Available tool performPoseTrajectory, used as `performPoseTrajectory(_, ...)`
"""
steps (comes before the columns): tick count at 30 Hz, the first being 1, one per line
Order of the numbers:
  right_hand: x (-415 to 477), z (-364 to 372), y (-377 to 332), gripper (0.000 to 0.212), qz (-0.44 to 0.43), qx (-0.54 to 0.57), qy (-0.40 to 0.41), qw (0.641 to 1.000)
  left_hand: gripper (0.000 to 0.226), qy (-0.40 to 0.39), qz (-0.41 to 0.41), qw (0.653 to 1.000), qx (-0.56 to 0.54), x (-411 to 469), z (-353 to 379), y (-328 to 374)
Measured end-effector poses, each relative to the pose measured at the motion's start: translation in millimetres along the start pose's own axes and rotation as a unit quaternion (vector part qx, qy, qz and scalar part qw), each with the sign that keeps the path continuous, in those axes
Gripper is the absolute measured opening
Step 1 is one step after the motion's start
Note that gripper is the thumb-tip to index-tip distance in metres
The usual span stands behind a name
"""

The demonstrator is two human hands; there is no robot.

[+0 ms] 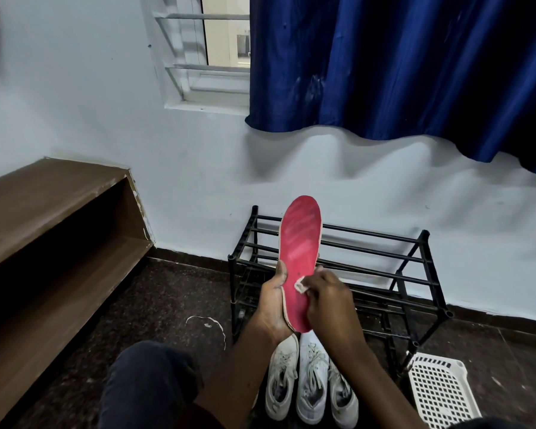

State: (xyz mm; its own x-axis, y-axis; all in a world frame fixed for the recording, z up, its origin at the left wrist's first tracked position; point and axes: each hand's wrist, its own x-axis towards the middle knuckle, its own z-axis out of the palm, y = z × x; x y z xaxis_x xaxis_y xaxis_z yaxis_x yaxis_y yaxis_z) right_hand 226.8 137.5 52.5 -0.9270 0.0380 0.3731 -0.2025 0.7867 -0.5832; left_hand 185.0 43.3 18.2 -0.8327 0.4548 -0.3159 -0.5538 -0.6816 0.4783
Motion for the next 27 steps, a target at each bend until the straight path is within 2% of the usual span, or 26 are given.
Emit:
performPoseTrajectory(5, -24, -4, 7, 0.028, 0.009, 0.01, -0.095, 0.995, 0.065, 0.028, -0.005, 0.999, -0.028, -1, -5, -4)
performPoseTrajectory(7, -21, -9, 10, 0.028, 0.027, 0.018, -0.106, 0.994, 0.062, 0.033, 0.0, 0.999, -0.03, -1, -4, -6)
performPoseTrajectory(13, 13, -15, 9, 0.017, 0.009, -0.036, 0.019, 0.999, 0.057, -0.005, -0.024, 1.0, 0.007, -10, 13, -19)
performPoseTrajectory(17, 19, -15, 5, 0.017, 0.008, -0.038, 0.052, 0.998, 0.06, -0.02, -0.011, 1.0, -0.014, -7, 12, -17)
performPoseTrajectory(25, -18, -11, 8, 0.025, 0.029, 0.004, -0.103, 0.994, 0.067, 0.014, -0.008, 1.0, -0.002, 4, -8, -12)
performPoseTrajectory(27, -22, -12, 8, 0.023, 0.027, 0.004, -0.109, 0.994, 0.07, 0.004, -0.008, 1.0, -0.021, 5, -10, -13)
